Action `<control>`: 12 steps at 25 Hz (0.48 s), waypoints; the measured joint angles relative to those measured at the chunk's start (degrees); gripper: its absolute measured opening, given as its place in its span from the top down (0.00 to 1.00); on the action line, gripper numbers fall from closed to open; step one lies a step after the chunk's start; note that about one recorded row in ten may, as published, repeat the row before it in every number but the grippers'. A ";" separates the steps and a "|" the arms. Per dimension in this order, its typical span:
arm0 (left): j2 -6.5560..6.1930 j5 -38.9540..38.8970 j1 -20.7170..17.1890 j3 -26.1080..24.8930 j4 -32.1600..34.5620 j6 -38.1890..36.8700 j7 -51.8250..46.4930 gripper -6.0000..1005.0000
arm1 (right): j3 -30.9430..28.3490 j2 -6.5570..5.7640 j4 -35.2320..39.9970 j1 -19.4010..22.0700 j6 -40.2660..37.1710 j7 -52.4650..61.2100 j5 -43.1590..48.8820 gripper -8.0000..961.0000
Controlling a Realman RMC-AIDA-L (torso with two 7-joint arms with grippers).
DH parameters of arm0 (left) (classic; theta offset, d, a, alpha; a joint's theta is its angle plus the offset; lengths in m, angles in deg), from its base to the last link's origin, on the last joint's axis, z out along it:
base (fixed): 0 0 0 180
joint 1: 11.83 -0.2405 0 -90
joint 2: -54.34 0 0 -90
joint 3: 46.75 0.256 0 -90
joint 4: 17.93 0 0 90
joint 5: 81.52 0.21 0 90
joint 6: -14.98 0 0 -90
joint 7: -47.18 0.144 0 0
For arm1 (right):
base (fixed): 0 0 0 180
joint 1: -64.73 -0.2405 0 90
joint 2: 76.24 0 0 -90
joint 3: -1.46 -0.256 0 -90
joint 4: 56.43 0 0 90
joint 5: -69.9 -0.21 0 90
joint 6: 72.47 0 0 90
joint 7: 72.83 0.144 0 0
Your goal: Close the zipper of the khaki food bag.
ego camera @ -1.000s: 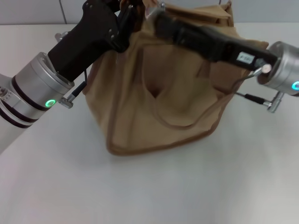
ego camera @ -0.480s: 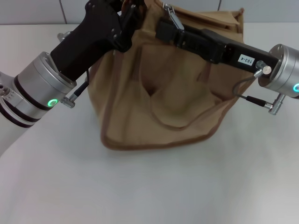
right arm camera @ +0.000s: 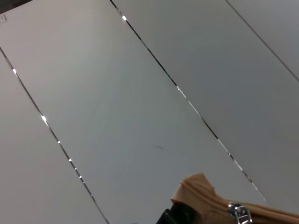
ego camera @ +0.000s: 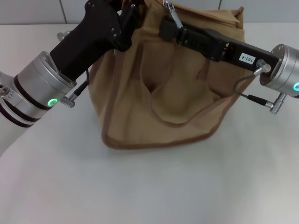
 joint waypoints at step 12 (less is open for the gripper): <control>0.00 -0.12 -0.39 -0.01 0.00 -0.47 0.01 0.91 | 0.53 -0.01 0.00 0.53 0.37 0.06 -2.30 0.44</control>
